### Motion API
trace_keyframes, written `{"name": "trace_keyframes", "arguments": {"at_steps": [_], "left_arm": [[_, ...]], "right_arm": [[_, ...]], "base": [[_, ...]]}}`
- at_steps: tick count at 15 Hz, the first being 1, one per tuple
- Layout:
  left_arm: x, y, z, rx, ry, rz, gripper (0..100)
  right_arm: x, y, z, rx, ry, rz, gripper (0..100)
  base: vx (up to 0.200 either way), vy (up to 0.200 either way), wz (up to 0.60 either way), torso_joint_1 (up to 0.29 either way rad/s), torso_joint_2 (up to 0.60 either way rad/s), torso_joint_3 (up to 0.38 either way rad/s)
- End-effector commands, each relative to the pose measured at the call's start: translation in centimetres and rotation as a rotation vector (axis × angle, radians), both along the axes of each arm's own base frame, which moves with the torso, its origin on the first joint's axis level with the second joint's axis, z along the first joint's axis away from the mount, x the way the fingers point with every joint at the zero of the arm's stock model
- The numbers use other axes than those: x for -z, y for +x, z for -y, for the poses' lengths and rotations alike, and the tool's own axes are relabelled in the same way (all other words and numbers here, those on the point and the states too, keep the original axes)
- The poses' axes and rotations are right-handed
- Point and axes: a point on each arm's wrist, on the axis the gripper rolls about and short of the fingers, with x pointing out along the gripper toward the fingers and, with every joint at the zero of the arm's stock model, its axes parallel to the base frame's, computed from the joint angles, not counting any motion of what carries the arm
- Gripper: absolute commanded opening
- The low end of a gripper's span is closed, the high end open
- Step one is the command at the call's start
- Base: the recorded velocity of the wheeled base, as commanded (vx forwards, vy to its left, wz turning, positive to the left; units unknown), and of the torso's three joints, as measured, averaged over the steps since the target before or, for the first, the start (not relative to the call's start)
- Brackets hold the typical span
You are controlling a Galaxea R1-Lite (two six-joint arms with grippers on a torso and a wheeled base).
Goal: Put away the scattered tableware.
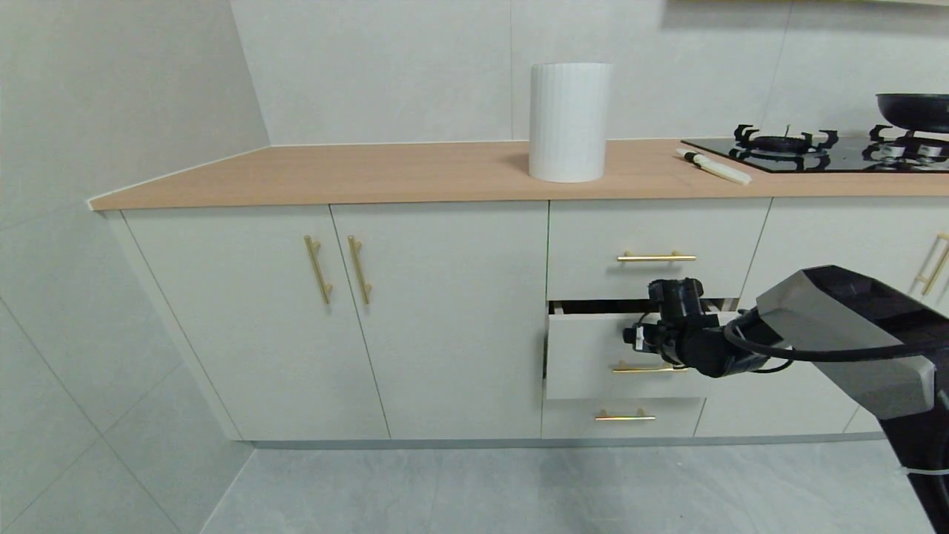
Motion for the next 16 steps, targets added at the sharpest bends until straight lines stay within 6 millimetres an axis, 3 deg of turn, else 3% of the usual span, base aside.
{"name": "trace_keyframes", "arguments": {"at_steps": [1, 16], "left_arm": [[0.0, 0.0, 0.0, -0.001, 0.000, 0.000, 100], [0.0, 0.0, 0.0, -0.001, 0.000, 0.000, 100]], "right_arm": [[1.2, 0.2, 0.2, -0.002, -0.001, -0.021, 100], [2.4, 3.8, 1.7, 0.085, 0.089, 0.088, 100]], "base": [[0.000, 0.000, 0.00, 0.000, 0.00, 0.000], [0.000, 0.000, 0.00, 0.000, 0.00, 0.000]]}}
